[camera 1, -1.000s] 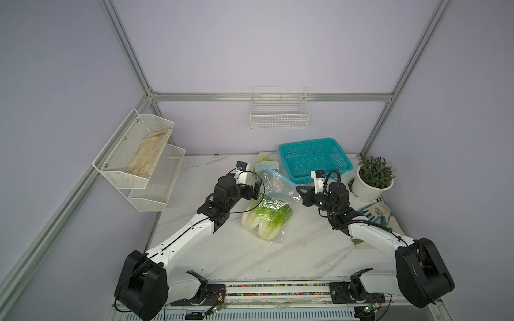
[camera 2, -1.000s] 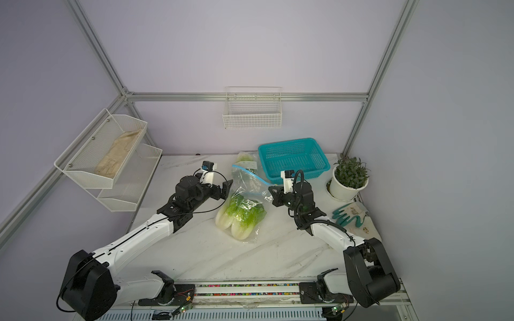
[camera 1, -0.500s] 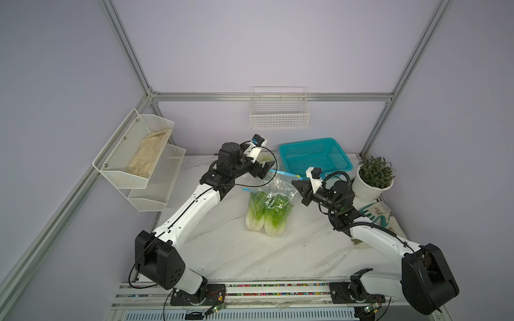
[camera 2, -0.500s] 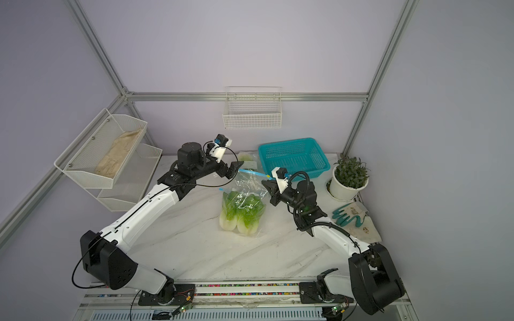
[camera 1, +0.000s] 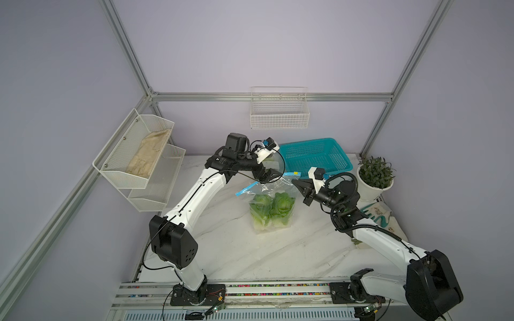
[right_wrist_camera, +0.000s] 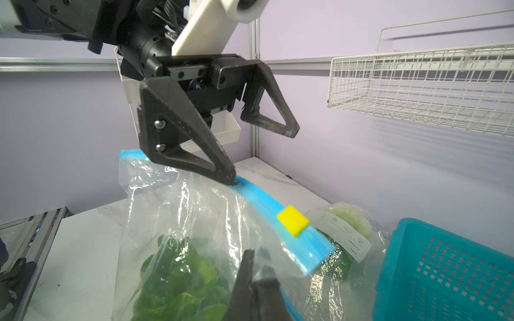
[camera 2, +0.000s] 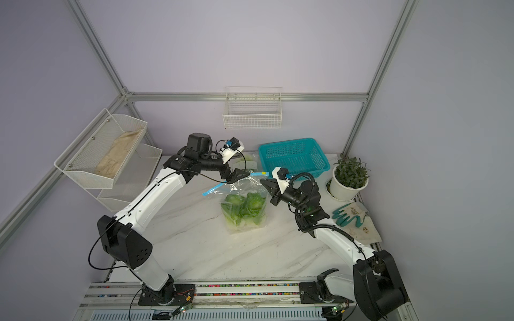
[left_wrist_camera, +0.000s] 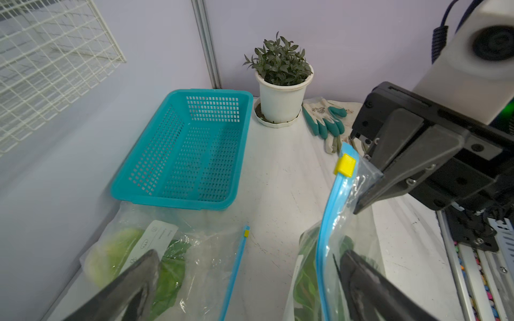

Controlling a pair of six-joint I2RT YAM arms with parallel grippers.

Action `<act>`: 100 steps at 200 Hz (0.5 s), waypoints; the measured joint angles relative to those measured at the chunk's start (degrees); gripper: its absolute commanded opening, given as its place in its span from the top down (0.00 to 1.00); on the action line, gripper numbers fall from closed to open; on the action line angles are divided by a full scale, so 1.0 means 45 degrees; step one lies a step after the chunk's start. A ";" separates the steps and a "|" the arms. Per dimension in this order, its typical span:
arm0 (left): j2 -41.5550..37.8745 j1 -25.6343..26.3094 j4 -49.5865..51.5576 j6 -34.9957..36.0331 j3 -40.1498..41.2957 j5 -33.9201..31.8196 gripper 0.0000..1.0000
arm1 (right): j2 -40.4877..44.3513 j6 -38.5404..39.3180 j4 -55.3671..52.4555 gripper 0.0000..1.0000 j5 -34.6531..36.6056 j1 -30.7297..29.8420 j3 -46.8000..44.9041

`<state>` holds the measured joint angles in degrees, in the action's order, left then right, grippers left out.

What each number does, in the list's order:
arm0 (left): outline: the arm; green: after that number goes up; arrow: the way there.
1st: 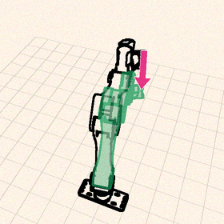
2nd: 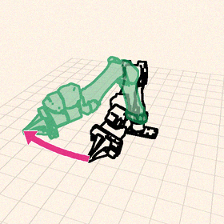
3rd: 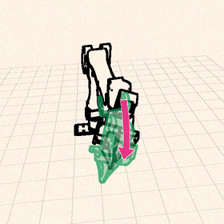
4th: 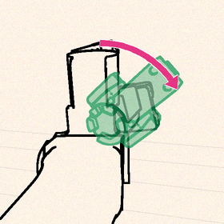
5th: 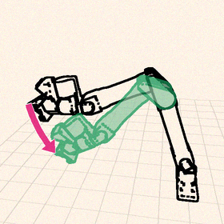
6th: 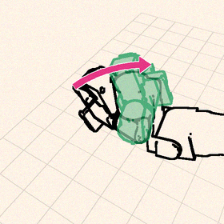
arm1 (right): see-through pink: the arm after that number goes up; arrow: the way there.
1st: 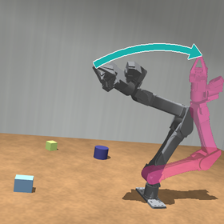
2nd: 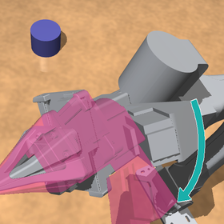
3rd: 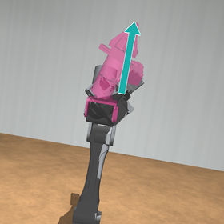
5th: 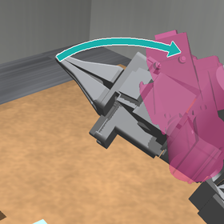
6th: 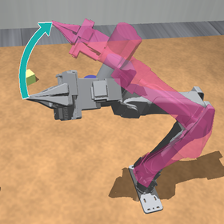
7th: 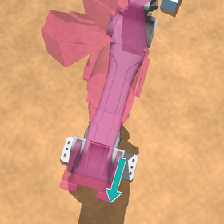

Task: Open the zip-top bag and take out the chinese cabbages
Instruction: Adjust the zipper food storage bag at the center of the board.

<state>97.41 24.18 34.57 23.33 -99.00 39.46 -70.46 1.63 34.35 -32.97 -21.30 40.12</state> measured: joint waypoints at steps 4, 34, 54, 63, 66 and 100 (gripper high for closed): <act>0.0019 0.0015 0.0073 -0.0010 0.0000 0.0068 0.03 | 0.0000 -0.0005 -0.0005 1.00 0.0024 0.0000 0.0000; 0.0058 0.0272 0.0330 -0.0092 0.0000 0.0408 0.27 | 0.0000 -0.0015 -0.0015 1.00 0.0233 0.0000 0.0000; 0.0063 0.0408 0.0457 -0.0092 0.0000 0.0568 0.42 | 0.0049 -0.0019 -0.0034 1.00 0.0510 0.0000 0.0000; 0.0058 0.0447 0.0486 -0.0053 0.0000 0.0612 0.49 | 0.0102 -0.0049 -0.0078 1.00 0.0665 0.0000 0.0000; 0.0058 0.0452 0.0500 -0.0102 0.0000 0.0641 0.52 | 0.0126 -0.0058 -0.0107 1.00 0.0719 0.0000 0.0000; 0.0058 0.0461 0.0641 -0.0049 0.0000 0.0792 0.67 | 0.0311 -0.0335 -0.0170 1.00 0.1132 0.0005 0.0000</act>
<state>97.67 26.26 37.45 23.11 -99.00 43.03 -69.06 0.12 33.58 -27.88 -21.28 40.12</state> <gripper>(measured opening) 0.376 0.045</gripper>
